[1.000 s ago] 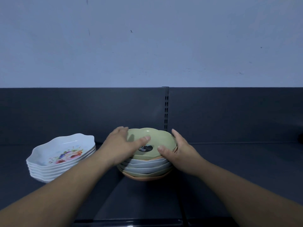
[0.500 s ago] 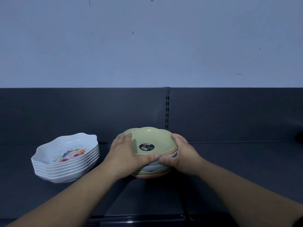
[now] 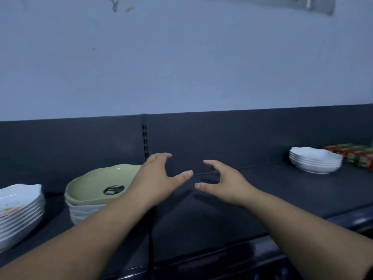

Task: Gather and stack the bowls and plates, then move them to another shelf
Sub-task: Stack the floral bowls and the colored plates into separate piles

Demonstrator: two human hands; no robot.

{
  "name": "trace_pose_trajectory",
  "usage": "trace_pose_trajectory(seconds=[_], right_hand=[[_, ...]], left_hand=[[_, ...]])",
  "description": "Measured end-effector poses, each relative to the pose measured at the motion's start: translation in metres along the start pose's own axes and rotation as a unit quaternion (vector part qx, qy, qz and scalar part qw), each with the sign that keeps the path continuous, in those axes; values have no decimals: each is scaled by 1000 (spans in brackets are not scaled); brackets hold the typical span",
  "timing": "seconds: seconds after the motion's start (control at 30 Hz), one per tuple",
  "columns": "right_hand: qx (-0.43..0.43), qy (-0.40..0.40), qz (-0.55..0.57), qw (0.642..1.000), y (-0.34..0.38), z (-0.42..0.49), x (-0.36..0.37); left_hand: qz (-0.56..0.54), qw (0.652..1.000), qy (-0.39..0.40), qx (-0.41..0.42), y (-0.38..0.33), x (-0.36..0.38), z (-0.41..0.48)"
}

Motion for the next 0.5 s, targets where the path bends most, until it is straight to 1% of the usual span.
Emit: trace_pose_trajectory(seconds=[0.2,0.4,0.5], right_hand=[[34,-86,-4,996,-68,-28,-133],[47,-135,-13,990,-132,-40,-254],[64,-145,-24,987,-167,-41,-304]], left_hand=[[-55,996,49,54,-129,63,24],[-83,990,95,62,-249,128,62],[-106,985,122,56,-300,160,83]])
Point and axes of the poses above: each hand's wrist, its own z-axis towards the middle knuckle, its own x-axis out of the palm, y = z × x, the point moved 6 cm from there along z, towards the middle knuckle, and after that the axes turned 14 degrees about z, right-handed, at the moved point
